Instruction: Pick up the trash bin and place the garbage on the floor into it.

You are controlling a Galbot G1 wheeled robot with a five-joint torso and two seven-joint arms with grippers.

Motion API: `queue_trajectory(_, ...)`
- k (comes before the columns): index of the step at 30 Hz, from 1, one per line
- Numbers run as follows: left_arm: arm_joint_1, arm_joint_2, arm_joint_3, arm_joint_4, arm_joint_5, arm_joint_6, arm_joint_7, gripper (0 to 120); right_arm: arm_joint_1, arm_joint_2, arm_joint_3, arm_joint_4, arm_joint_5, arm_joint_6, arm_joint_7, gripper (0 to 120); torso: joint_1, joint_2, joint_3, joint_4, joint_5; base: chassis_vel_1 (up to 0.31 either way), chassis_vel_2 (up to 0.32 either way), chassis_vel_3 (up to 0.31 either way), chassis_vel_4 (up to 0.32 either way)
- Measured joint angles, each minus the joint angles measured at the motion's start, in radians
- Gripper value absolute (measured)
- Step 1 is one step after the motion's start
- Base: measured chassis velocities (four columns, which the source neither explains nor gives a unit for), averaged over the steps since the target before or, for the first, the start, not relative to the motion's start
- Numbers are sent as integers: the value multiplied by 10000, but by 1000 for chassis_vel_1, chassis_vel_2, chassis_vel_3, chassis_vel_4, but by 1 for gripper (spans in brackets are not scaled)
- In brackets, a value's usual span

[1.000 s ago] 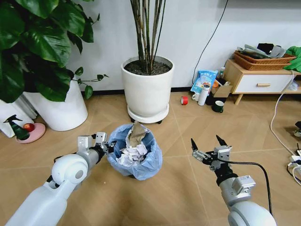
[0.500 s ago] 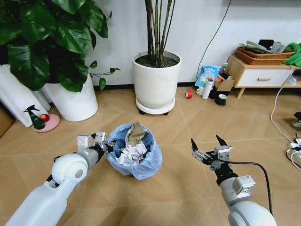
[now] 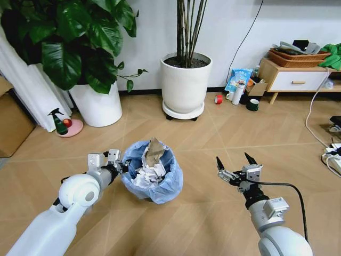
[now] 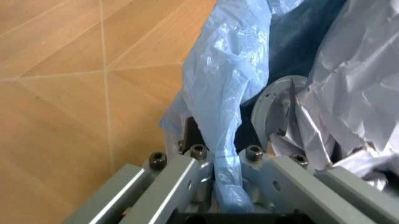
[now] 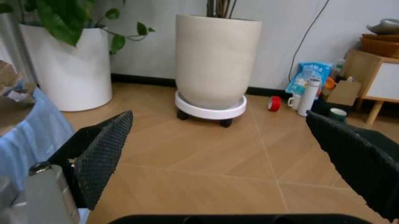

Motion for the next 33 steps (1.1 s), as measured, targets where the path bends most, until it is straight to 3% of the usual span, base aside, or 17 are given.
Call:
queue_trajectory(11,19,-40,-2,19,8,0,0,0,97,-44,-58,-87,15,11,-45,100,-2,0,-2,-2,2,290,-125,-297,123)
queue_trajectory(33,97,-21,-73,-26,22,0,13,0,113,-31,-155,-145,-19,69,-45,100,-1,0,-1,0,3,219,-141,-212,143)
